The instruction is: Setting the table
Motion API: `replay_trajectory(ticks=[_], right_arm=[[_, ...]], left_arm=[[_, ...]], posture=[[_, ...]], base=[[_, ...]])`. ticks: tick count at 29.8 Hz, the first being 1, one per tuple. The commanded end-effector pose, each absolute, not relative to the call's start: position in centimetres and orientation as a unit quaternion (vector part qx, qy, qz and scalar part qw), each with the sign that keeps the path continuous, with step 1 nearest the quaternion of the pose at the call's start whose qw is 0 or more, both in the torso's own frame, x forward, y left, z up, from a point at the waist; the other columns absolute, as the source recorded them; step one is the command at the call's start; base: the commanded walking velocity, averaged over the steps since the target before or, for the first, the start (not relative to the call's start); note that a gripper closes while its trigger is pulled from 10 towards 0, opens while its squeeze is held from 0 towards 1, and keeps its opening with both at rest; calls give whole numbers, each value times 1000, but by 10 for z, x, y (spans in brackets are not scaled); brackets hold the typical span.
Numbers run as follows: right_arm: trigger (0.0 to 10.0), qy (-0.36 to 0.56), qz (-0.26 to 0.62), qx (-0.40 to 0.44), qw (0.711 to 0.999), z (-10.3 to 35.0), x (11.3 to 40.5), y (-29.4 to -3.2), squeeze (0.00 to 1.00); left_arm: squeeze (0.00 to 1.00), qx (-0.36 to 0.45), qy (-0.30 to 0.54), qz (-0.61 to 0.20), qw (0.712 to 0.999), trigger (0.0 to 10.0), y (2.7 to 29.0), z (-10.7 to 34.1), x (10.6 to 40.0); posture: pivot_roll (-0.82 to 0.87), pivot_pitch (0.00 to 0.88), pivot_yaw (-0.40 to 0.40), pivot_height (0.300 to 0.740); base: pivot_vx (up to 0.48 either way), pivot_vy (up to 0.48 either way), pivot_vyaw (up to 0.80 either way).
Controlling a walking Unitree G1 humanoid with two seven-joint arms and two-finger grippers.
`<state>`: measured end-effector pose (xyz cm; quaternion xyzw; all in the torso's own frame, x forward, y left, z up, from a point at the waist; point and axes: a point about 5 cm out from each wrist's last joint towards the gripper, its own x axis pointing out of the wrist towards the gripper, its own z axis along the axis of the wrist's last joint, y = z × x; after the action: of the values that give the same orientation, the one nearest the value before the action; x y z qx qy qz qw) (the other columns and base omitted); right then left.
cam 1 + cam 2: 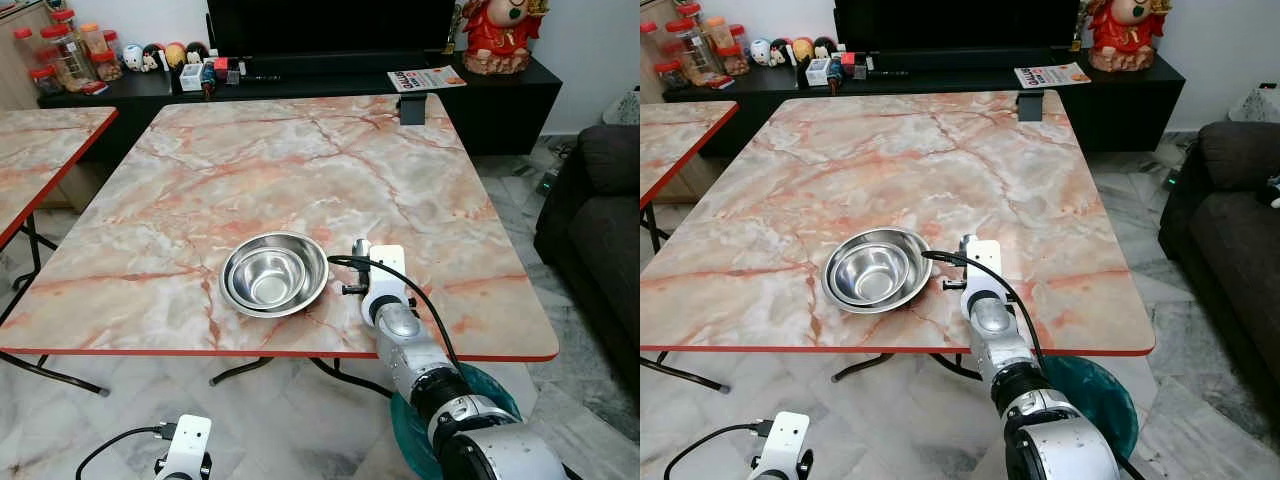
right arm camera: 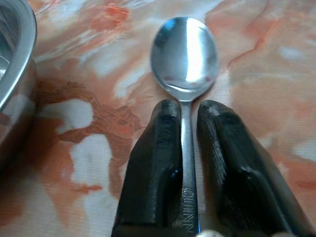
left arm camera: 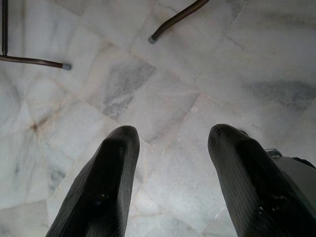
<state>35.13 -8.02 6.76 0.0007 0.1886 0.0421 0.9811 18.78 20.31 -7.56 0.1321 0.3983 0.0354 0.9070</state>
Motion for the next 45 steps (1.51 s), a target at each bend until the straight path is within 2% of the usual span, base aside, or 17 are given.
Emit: replay_trajectory(ticks=[1,18,19,20,25,29,35,45], right_arm=[[10000,177,44,7,983,74,355,-76,1000],[10000,155,53,14,986,78,354,-70,1000],[10000,145,55,9,988,80,355,-70,796],[10000,125,58,2,990,85,356,-69,0],[10000,56,65,-4,996,101,359,-67,0],[10000,-54,83,-23,995,128,358,-63,0],[10000,-222,81,-59,970,169,350,-60,0],[10000,-253,65,-63,963,174,346,-69,0]], left_arm=[[0,130,404,45,904,10000,207,-76,187],[0,134,410,46,901,10000,210,-77,182],[0,134,410,45,901,10000,210,-77,182],[0,134,410,45,901,10000,210,-78,182],[0,133,410,42,901,10000,207,-78,182],[0,132,407,39,903,10000,204,-78,183],[0,127,393,41,910,10000,203,-76,186],[0,127,388,42,912,10000,202,-75,187]], posture=[[30,40,56,740],[39,38,59,740],[39,35,59,740],[39,35,59,740],[35,31,59,740],[34,28,59,740],[32,30,58,740],[26,35,56,740]], base=[[0,0,0],[0,0,0],[0,0,0],[0,0,0],[0,0,0],[0,0,0],[0,0,0],[0,0,0]])
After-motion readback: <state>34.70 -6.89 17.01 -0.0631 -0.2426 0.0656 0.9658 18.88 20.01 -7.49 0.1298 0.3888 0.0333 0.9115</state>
